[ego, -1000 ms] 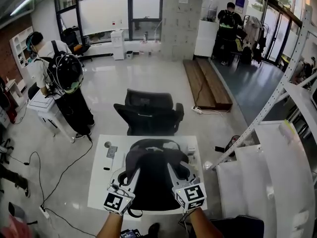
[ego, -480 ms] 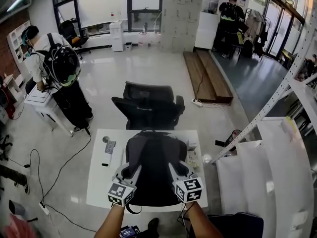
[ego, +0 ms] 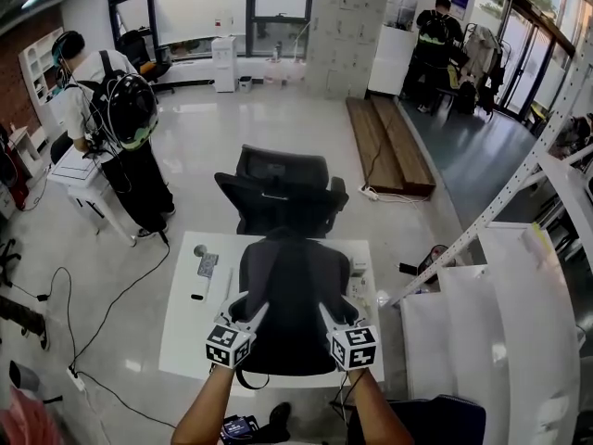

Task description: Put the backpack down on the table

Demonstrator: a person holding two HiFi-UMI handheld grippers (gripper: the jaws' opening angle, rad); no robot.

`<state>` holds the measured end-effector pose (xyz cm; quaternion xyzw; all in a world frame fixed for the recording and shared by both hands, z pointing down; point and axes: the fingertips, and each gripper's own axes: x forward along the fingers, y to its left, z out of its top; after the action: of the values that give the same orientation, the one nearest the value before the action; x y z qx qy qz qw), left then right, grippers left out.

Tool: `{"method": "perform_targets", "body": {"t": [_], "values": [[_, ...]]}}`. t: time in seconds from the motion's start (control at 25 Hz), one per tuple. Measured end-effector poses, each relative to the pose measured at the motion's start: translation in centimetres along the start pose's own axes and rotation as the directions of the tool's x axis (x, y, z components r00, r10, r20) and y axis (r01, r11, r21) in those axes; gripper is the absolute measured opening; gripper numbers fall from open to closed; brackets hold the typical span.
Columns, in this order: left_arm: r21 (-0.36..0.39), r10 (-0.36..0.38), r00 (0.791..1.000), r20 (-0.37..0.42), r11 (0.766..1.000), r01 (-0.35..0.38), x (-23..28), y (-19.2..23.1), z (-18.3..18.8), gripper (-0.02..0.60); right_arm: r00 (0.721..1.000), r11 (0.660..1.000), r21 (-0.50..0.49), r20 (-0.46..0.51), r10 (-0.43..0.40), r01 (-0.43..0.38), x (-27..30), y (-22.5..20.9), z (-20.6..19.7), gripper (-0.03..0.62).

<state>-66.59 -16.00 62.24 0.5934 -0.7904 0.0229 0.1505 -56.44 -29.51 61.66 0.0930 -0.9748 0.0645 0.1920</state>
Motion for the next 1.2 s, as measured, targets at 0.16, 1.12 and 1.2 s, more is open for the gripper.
{"method": "perform_targets", "body": {"t": [0.16, 1.12, 1.2], "values": [[0.051, 0.049, 0.998, 0.036, 0.997, -0.05, -1.5, 0.1, 0.7, 0.184, 0.998, 0.999, -0.015, -0.033, -0.046, 0.045, -1.7, -0.4, -0.8, 0.181], [0.291, 0.045, 0.966, 0.256, 0.949, -0.121, -30.5, -27.6, 6.0, 0.023, 0.961, 0.962, -0.249, 0.216, 0.172, -0.116, -35.9, 13.0, -0.2, 0.031], [0.311, 0.028, 0.964, 0.263, 0.944, -0.112, -32.7, -30.3, 6.5, 0.021, 0.953, 0.955, -0.27, 0.232, 0.192, -0.127, -38.8, 14.4, -0.1, 0.031]]}}
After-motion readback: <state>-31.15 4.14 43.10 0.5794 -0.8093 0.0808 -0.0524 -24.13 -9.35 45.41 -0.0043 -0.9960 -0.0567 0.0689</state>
